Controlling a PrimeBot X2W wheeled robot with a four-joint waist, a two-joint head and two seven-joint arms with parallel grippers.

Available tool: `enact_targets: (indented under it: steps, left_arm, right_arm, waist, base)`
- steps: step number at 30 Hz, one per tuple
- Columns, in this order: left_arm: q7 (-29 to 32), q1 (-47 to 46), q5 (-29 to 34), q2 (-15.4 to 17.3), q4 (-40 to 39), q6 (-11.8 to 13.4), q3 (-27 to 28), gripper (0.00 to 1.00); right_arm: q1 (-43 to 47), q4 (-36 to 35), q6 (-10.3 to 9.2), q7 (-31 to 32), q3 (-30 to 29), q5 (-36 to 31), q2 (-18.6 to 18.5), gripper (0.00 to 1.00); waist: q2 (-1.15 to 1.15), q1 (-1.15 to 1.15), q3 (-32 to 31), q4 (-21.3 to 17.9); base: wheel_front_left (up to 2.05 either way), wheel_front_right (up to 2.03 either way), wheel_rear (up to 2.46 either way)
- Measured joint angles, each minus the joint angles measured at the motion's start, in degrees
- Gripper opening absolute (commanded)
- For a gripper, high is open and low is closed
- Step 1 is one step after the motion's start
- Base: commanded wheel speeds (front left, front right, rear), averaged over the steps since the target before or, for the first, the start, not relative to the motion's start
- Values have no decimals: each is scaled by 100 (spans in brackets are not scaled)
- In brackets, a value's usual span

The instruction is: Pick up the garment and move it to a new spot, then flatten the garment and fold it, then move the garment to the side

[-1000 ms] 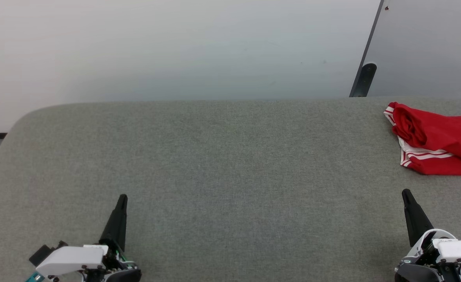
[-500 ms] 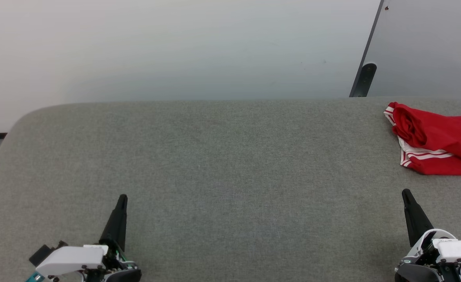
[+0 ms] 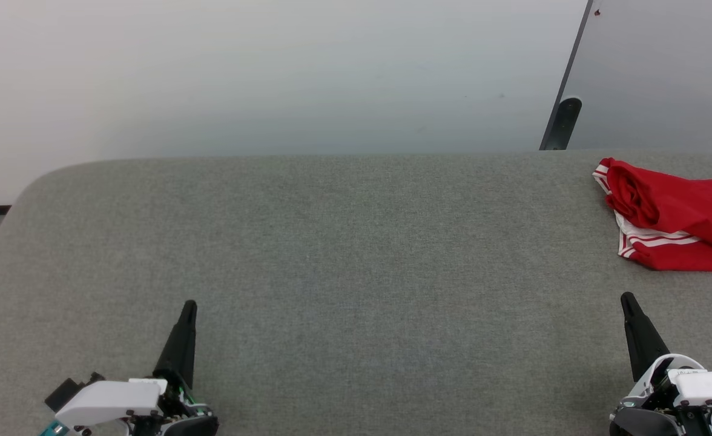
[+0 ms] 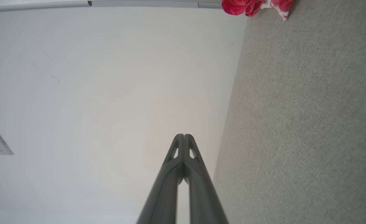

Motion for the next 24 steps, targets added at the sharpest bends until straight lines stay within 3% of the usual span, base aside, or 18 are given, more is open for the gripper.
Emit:
enact_targets:
  steps: [24]
  left_arm:
    - [0, 0, 0, 0, 0, 0, 1, 0]
  right_arm:
    - [0, 0, 0, 0, 0, 0, 0, 0]
  waist:
    - [0, 0, 0, 0]
  base:
    - [0, 0, 0]
